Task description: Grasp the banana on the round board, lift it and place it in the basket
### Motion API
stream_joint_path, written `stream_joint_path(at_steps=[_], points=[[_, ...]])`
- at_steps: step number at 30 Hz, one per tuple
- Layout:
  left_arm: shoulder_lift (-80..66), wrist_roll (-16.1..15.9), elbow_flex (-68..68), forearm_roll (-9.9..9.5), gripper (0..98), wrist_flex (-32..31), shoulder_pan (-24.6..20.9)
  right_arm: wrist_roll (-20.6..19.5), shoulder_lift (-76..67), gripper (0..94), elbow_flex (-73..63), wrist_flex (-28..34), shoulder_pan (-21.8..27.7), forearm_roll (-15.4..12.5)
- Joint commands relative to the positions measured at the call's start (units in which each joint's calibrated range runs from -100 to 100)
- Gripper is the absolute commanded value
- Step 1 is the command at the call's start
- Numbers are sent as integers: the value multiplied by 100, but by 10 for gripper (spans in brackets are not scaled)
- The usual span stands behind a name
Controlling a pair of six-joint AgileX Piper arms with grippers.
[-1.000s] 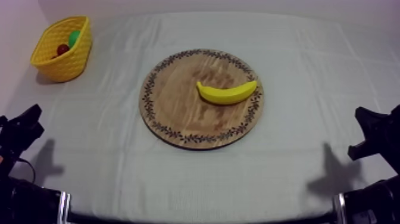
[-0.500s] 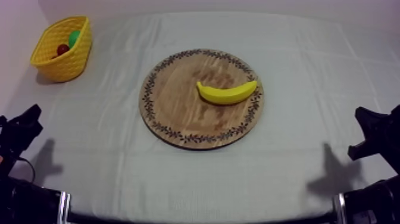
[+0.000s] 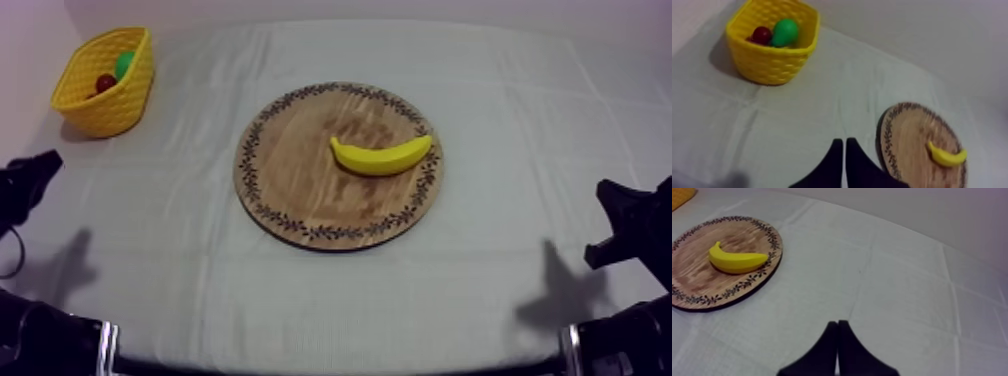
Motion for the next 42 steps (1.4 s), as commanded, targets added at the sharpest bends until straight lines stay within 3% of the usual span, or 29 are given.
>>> stream_joint_path(at_steps=[1, 13, 23, 33, 42], points=[[981, -900, -1465, 11, 0, 641, 41, 2, 3, 2, -3, 1, 0, 0], [3661, -1415, -4682, -14, 0, 2229, 756, 2, 3, 2, -3, 1, 2, 0], [5736, -1698, -6798, -284, 1, 3375, 1787, 2, 3, 2, -3, 1, 0, 0], [7408, -1792, -8005, -557, 2, 3834, 2964, 2, 3, 2, -3, 1, 0, 0], [8297, -1858, -8454, -588, 3, 4007, 3369, 2, 3, 2, -3, 1, 0, 0]])
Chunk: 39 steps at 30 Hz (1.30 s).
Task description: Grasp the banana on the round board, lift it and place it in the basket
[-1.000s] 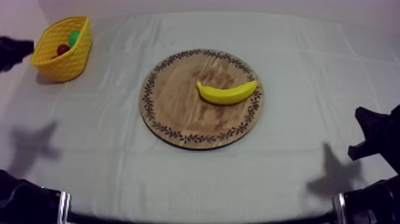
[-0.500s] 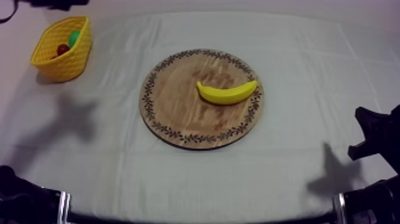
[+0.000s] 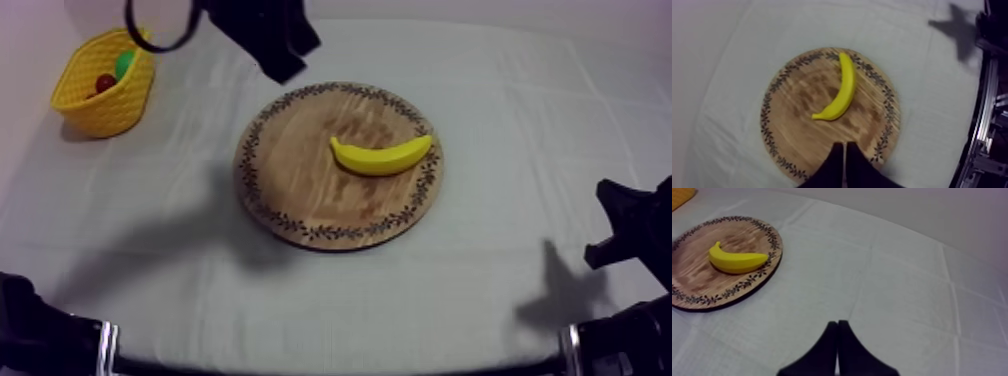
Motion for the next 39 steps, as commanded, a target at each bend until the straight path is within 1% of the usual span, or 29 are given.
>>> stream_joint_path(at_steps=[1, 7, 10, 15, 20, 25, 29, 33, 39], points=[[210, -21, -19, -5, 4, 8, 37, 2, 3, 2, -3, 2, 0, 0], [693, -99, -172, -2, 30, -108, 70, 2, 3, 2, -3, 2, 0, 0], [988, -144, -361, 10, 89, -141, 86, 2, 3, 2, -3, 2, 0, 0], [1478, -198, -633, 10, 276, -155, 112, 2, 3, 2, -3, 2, 0, 0], [1940, -221, -906, 0, 506, -158, 116, 2, 3, 2, -3, 2, 0, 0], [2416, -170, -1152, -8, 749, -57, 91, 2, 3, 2, -3, 2, 0, 0], [2833, -181, -1323, -9, 872, 26, 76, 2, 3, 2, -3, 2, 0, 0], [3231, -222, -1498, -8, 934, 46, 58, 2, 3, 2, -3, 2, 0, 0], [3730, -267, -1822, -25, 944, 52, 26, 2, 3, 2, -3, 2, 0, 0]])
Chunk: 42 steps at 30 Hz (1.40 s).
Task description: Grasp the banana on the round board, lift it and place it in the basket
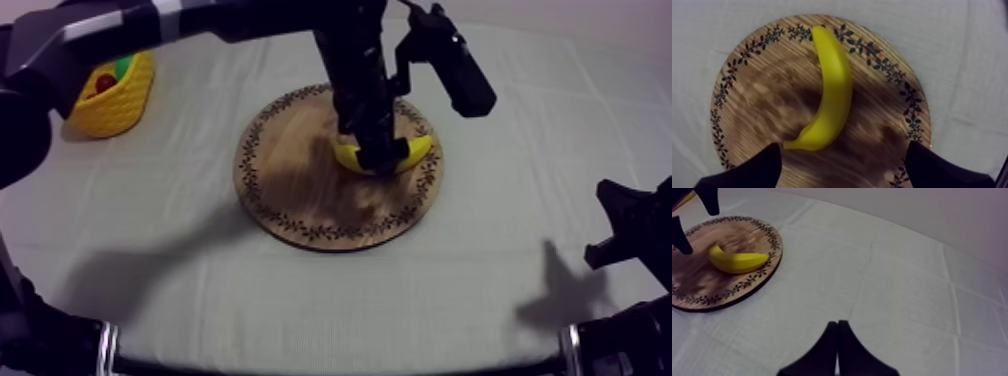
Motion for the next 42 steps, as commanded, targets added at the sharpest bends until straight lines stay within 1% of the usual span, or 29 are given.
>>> stream_joint_path(at_steps=[1, 8, 17, 21, 23, 28, 34, 37, 42], points=[[184, -10, -95, 1, 943, 7, -12, 2, 3, 2, -3, 12, 0, 0], [687, -89, -486, 29, 926, 1, -26, 2, 3, 2, -3, 12, 0, 0], [1334, -197, -1261, 89, 875, 151, -2, 2, 3, 2, -3, 12, 0, 0], [1568, -256, -1402, 142, 860, 203, 5, 2, 3, 2, -3, 12, 0, 0], [1643, -280, -1422, 156, 834, 215, 3, 2, 3, 2, -3, 12, 0, 0], [1748, -308, -1429, 178, 675, 229, -38, 2, 3, 2, -3, 12, 0, 0], [1853, -323, -1423, 189, 546, 294, -74, 2, 3, 2, -3, 12, 0, 0], [1951, -329, -1557, 196, 475, 439, -82, 2, 3, 2, -3, 12, 0, 0], [2167, -330, -1962, 149, 291, 828, -26, 2, 3, 2, -3, 12, 0, 0]])
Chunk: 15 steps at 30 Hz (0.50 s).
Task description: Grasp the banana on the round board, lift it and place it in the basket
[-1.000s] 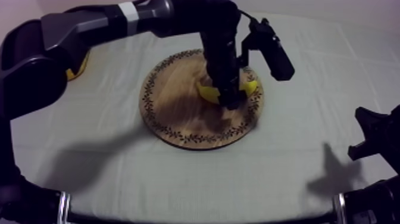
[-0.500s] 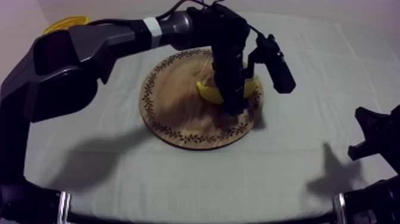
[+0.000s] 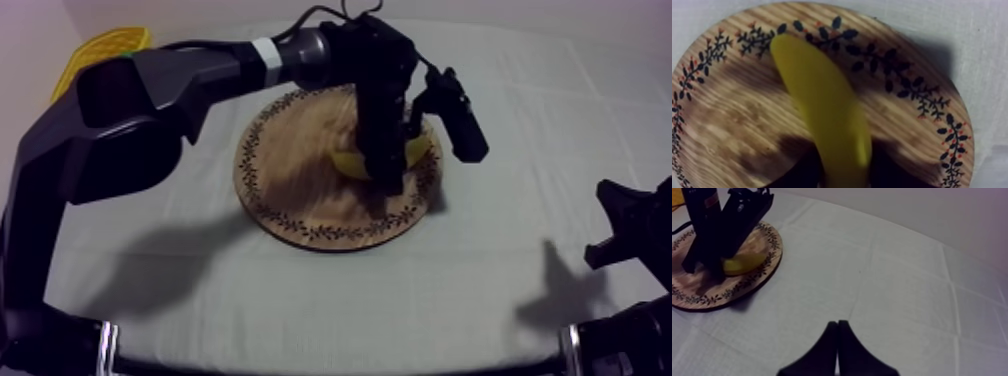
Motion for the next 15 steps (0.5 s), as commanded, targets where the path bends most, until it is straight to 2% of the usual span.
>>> stream_joint_path(at_steps=[1, 6, 11, 15], points=[[62, 7, -185, -13, 256, 165, 30, -1, 3, 2, -3, 2, 0, 0], [-123, 112, -236, -73, 144, 353, 49, -1, 3, 2, -3, 2, 0, 0], [-883, 286, 283, -293, 120, 463, -9, -1, 3, 2, -3, 2, 0, 0], [-1756, 465, 1007, -356, 114, 497, -172, -1, 3, 2, -3, 2, 0, 0]])
